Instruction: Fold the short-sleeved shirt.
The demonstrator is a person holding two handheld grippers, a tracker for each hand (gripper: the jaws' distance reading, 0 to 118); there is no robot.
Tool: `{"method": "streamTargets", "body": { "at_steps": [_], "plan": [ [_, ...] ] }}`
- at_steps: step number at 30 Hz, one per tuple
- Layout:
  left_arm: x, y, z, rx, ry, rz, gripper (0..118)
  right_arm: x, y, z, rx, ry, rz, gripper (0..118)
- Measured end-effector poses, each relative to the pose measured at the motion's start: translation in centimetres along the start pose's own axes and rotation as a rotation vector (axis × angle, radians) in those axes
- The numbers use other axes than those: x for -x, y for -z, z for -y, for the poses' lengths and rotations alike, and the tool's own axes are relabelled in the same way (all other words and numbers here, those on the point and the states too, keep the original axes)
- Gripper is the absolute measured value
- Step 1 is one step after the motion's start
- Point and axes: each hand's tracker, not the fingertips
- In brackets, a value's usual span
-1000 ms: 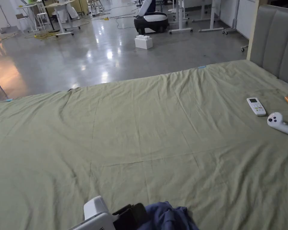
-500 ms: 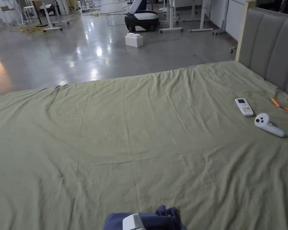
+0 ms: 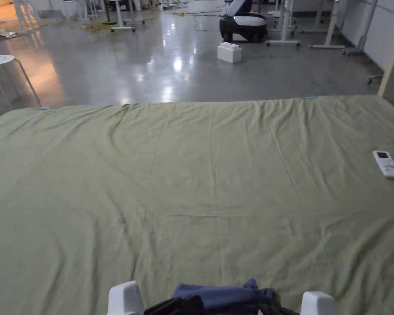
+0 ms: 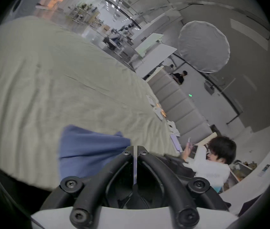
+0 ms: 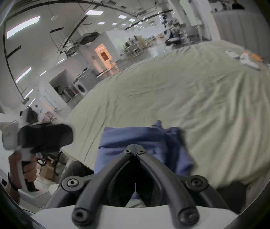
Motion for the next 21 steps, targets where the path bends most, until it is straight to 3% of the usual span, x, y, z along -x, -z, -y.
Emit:
{"method": "streamTargets", "body": {
  "at_steps": [2,5,6,7,8,9,10,11,14,17,21],
  "plan": [
    [1.7,-1.4,0.7,-0.011,-0.046,-0.047,3,-0.9,3.1,-0.5,0.086,0.022,0.045,0],
    [4.3,-2.4,1.8,-0.022,-0.103,-0.066,6,-3.2,5.8,0.1,0.286,0.078,0.211,0],
    [4.9,-2.6,2.1,-0.029,-0.118,-0.076,9,-4.3,5.6,0.7,0.268,0.118,0.177,0],
    [5.6,-2.5,2.2,-0.033,-0.141,-0.080,17,-5.1,4.9,1.0,0.195,0.174,0.114,0],
    [6.1,-2.4,2.2,-0.023,-0.164,-0.080,31,-5.4,4.6,1.1,0.198,0.227,0.122,0],
    [6.7,-2.1,2.2,-0.018,-0.182,-0.077,55,-5.7,4.5,1.3,0.199,0.253,0.130,0],
    [7.2,-1.7,2.0,-0.012,-0.199,-0.063,70,-5.7,4.4,1.4,0.194,0.241,0.118,0],
    [7.6,-0.9,1.8,-0.004,-0.219,-0.035,75,-5.7,4.4,1.6,0.194,0.231,0.120,0],
    [9.2,1.6,1.0,0.027,-0.309,0.042,77,-5.4,4.6,1.4,0.199,0.222,0.126,0],
    [11.6,4.9,0.4,0.099,-0.294,0.069,92,-5.4,4.6,1.3,0.204,0.211,0.127,0],
    [12.9,8.4,0.7,0.205,-0.308,0.109,93,-5.6,4.3,1.7,0.190,0.221,0.114,0]
  ]
}}
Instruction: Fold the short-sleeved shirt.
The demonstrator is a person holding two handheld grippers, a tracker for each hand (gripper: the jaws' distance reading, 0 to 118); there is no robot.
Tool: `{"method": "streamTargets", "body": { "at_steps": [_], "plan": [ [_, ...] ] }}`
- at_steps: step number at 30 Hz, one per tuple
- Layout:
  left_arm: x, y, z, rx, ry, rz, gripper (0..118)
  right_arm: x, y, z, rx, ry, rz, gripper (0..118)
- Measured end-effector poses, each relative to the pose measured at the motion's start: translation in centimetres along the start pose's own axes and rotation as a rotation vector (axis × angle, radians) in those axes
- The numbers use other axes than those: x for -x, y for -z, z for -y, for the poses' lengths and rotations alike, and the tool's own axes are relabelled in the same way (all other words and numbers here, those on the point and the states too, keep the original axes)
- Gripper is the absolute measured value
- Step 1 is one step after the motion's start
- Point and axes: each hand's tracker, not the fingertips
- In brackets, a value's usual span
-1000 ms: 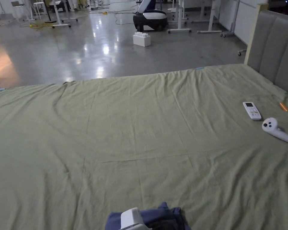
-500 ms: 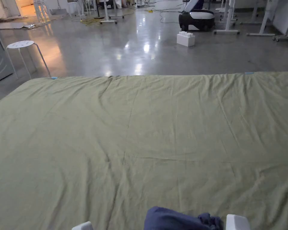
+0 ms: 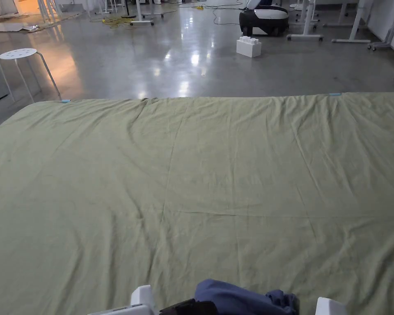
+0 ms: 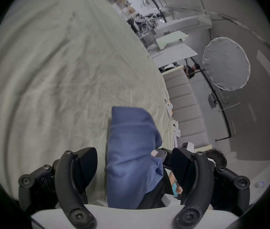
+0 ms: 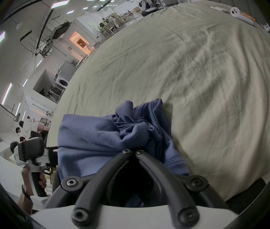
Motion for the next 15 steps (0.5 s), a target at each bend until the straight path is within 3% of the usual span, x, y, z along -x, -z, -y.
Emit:
{"method": "streamTargets", "body": {
  "at_steps": [2,4,5,7,8,10,15],
  "plan": [
    [0.0,1.5,0.1,0.033,-0.020,0.071,93,-0.1,0.1,0.1,-0.005,0.001,-0.003,0],
    [-0.2,2.9,0.0,0.038,-0.044,0.052,90,-0.1,0.1,0.1,-0.007,-0.002,-0.004,0],
    [-0.3,3.6,-0.1,0.054,-0.048,0.060,82,-0.1,0.1,0.1,-0.007,-0.004,-0.005,0],
    [0.0,4.6,-0.3,0.064,-0.052,0.032,47,-0.3,0.1,0.2,-0.011,0.000,-0.009,0],
    [-0.2,4.9,-0.2,0.057,-0.018,-0.054,47,-0.4,0.0,0.2,-0.013,0.004,-0.014,0],
    [-0.6,5.1,-0.2,0.068,0.004,-0.088,34,-0.6,0.1,0.3,-0.016,0.019,-0.024,0],
    [-2.5,4.6,-0.6,0.081,0.003,-0.100,34,0.0,-0.3,-0.5,0.010,0.090,-0.011,0]
  ]
}}
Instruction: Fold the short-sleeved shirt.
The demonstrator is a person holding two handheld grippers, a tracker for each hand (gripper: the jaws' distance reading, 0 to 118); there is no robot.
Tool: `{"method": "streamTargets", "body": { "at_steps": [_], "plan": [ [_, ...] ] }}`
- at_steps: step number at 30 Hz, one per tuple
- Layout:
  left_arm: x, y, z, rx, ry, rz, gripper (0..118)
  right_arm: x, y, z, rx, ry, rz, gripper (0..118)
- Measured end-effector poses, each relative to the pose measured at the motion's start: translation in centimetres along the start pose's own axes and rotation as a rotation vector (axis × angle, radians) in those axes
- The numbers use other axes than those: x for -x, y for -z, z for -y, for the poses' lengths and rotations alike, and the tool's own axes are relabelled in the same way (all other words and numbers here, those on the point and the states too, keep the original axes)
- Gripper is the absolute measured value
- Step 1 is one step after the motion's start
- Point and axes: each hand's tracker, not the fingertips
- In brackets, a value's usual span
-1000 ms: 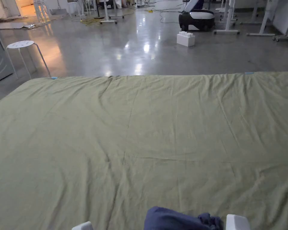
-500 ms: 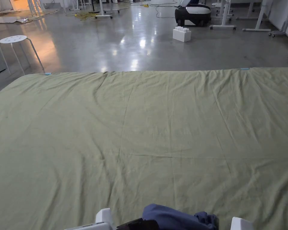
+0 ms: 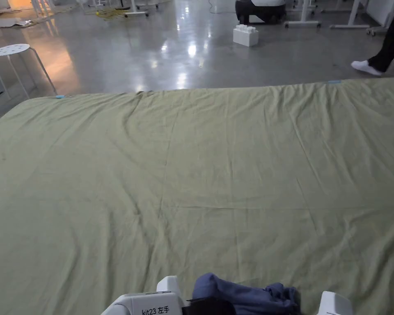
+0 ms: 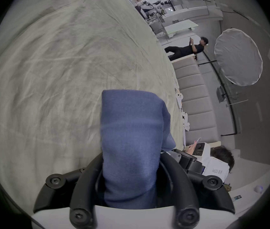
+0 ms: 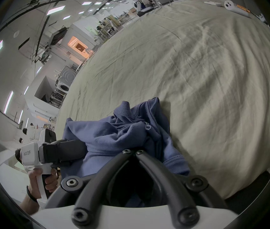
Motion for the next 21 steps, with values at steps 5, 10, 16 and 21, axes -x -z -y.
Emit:
{"method": "streamTargets", "body": {
  "at_steps": [5,10,16,21],
  "plan": [
    [0.5,-7.1,-3.0,-0.123,-0.018,0.103,33,2.7,-3.5,0.2,-0.104,-0.052,-0.139,0],
    [5.3,-22.3,-7.2,-0.248,0.020,-0.102,33,2.0,-5.9,1.9,-0.060,-0.075,-0.123,0],
    [13.8,-34.9,-12.1,-0.370,-0.055,-0.443,33,0.2,-6.1,3.4,-0.019,0.074,-0.139,0],
    [18.6,-34.4,-15.3,-0.362,-0.067,-0.441,42,0.9,-5.5,3.7,-0.012,0.052,-0.099,0]
  ]
}}
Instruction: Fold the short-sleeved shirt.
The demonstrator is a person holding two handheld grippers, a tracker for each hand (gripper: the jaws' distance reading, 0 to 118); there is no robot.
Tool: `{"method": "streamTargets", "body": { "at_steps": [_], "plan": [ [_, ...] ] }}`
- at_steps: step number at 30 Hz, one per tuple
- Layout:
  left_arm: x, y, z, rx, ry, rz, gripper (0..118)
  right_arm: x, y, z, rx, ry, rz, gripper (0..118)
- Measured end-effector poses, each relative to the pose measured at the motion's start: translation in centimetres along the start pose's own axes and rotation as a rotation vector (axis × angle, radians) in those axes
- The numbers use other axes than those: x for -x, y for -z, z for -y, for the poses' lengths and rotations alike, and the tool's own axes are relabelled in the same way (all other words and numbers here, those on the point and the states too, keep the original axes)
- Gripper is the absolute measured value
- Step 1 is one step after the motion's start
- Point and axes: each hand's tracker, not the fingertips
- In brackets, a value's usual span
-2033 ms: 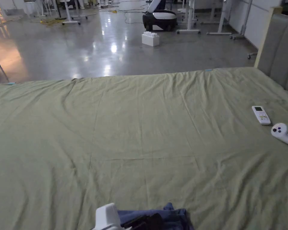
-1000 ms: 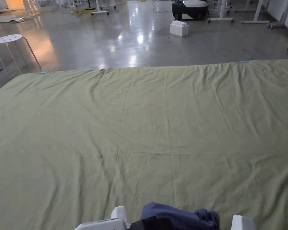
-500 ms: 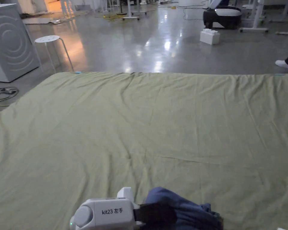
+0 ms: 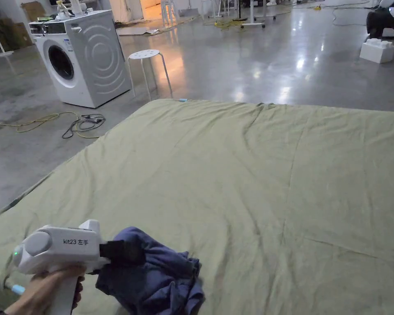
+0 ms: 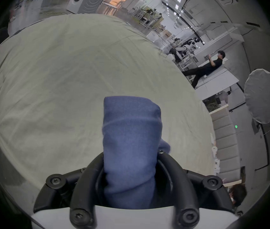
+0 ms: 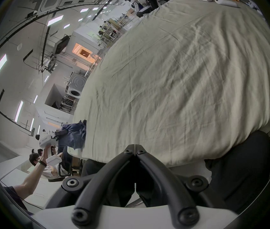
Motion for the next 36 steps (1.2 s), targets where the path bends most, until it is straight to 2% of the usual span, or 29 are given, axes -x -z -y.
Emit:
{"method": "streamTargets", "body": {
  "at_steps": [1,2,3,4,5,7,9,11,13,14,17,18,21,24,26,29,31,32,34,35,36],
  "plan": [
    [-0.1,0.7,-0.2,0.002,0.009,-0.011,53,0.1,0.0,0.0,0.002,0.002,0.006,0],
    [0.0,1.9,0.0,0.014,0.064,-0.154,53,0.0,-0.1,0.1,0.001,0.007,0.005,0],
    [0.0,2.5,0.0,0.017,0.082,-0.196,57,0.0,-0.2,0.1,0.001,0.009,0.002,0],
    [0.8,2.6,0.1,0.009,0.015,-0.316,66,0.0,-0.4,0.2,-0.001,0.005,0.001,0],
    [1.2,2.3,0.1,0.002,-0.001,-0.347,75,0.2,-0.7,0.3,-0.010,-0.020,0.013,0],
    [-1.0,0.6,1.8,-0.026,-0.017,-0.354,80,0.5,-1.1,0.2,-0.013,-0.089,0.073,0],
    [-3.1,-2.2,2.5,-0.196,0.119,-0.396,80,1.2,-1.7,0.2,-0.019,-0.154,0.114,0],
    [-4.9,-5.4,2.6,-0.288,0.184,-0.445,80,1.8,-2.5,0.3,-0.039,-0.168,0.086,0],
    [-7.7,-8.7,3.3,-0.366,0.232,-0.357,80,2.6,-3.4,0.1,-0.079,-0.213,0.060,0],
    [-11.9,-11.9,4.5,-0.396,0.265,-0.308,80,3.3,-4.0,-0.1,-0.111,-0.252,0.059,0],
    [-19.4,-17.2,8.0,-0.497,0.424,-0.169,80,5.6,-6.3,-1.2,-0.215,-0.367,0.055,0],
    [-18.3,-17.5,7.2,-0.504,0.486,-0.131,80,6.5,-7.2,-1.7,-0.258,-0.406,0.049,0],
    [-23.8,-21.0,10.7,-0.564,0.614,-0.094,80,9.2,-10.6,-2.6,-0.407,-0.497,0.060,0],
    [-28.5,-22.9,15.3,-0.739,0.573,-0.002,80,11.4,-13.8,-3.3,-0.583,-0.547,0.100,0],
    [-30.8,-23.0,18.0,-0.781,0.590,0.031,79,12.9,-15.4,-3.4,-0.718,-0.579,0.146,0],
    [-34.2,-22.4,21.5,-0.902,0.619,-0.057,75,14.7,-17.6,-3.1,-0.873,-0.668,0.196,0],
    [-36.1,-21.9,23.6,-0.901,0.610,-0.035,63,15.6,-18.8,-2.8,-0.942,-0.694,0.210,0],
    [-36.7,-21.7,24.3,-0.915,0.628,-0.031,63,15.9,-19.3,-2.4,-0.979,-0.704,0.218,0],
    [-37.2,-21.1,25.3,-0.938,0.652,-0.052,56,16.6,-20.6,-1.6,-1.093,-0.795,0.223,0],
    [-37.5,-20.9,25.7,-0.936,0.661,-0.060,50,16.4,-20.7,-1.4,-1.051,-0.754,0.214,0],
    [-37.7,-20.7,26.1,-0.930,0.683,-0.065,43,16.6,-21.0,-1.2,-1.066,-0.776,0.218,0]
  ]
}}
